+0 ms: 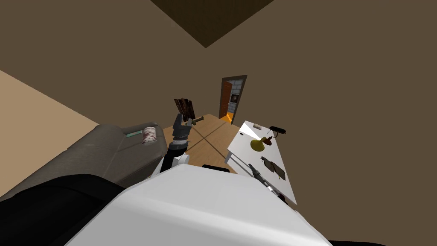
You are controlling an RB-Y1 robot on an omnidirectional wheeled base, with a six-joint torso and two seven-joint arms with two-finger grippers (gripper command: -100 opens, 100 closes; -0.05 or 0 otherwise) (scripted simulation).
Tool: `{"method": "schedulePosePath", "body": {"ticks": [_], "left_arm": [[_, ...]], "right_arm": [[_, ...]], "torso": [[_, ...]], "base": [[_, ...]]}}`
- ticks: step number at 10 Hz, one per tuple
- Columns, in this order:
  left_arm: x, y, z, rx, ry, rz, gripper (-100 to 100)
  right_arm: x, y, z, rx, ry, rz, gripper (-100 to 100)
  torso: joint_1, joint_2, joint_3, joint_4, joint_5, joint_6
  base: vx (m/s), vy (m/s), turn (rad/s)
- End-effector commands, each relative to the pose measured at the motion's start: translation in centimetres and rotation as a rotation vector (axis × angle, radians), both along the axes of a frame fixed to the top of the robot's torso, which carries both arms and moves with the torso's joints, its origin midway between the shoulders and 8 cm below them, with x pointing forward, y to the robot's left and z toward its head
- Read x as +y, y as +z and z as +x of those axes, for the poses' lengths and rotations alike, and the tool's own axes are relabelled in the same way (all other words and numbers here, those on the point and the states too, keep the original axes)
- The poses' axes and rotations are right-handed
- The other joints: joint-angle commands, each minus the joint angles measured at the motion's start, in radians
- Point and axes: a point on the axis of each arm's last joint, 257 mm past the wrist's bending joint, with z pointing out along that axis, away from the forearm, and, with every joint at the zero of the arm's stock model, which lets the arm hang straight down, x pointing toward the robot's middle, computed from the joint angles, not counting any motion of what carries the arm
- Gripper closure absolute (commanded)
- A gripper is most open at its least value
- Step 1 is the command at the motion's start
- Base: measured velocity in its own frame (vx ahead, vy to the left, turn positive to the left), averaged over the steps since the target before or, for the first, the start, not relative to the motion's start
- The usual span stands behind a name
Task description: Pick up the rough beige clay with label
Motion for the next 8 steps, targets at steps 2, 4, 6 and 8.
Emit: {"method": "schedulePosePath", "body": {"ticks": [2, 4, 6, 8], "left_arm": [[0.0, 0.0, 0.0, 0.0, 0.0, 0.0, 0], [0.0, 0.0, 0.0, 0.0, 0.0, 0.0, 0], [0.0, 0.0, 0.0, 0.0, 0.0, 0.0, 0], [0.0, 0.0, 0.0, 0.0, 0.0, 0.0, 0]], "right_arm": [[-2.3, -3.1, -3.1, 0.11, 0.001, -0.063, -100], [-4.0, -4.4, -4.9, 0.169, 0.008, -0.103, -100], [-6.3, -6.1, -7.4, 0.243, 0.004, -0.146, -100], [-9.2, -7.8, -10.6, 0.332, -0.012, -0.192, -100]], "torso": [[0.0, 0.0, 0.0, 0.0, 0.0, 0.0], [0.0, 0.001, 0.0, 0.0, 0.0, 0.001], [0.0, 0.0, 0.0, 0.0, 0.0, 0.001], [0.0, 0.0, 0.0, 0.0, 0.0, 0.001]], "base": [[0.02, 0.014, 0.279], [0.01, 0.01, 0.151], [0.017, 0.006, 0.17], [0.018, 0.008, 0.227]]}}
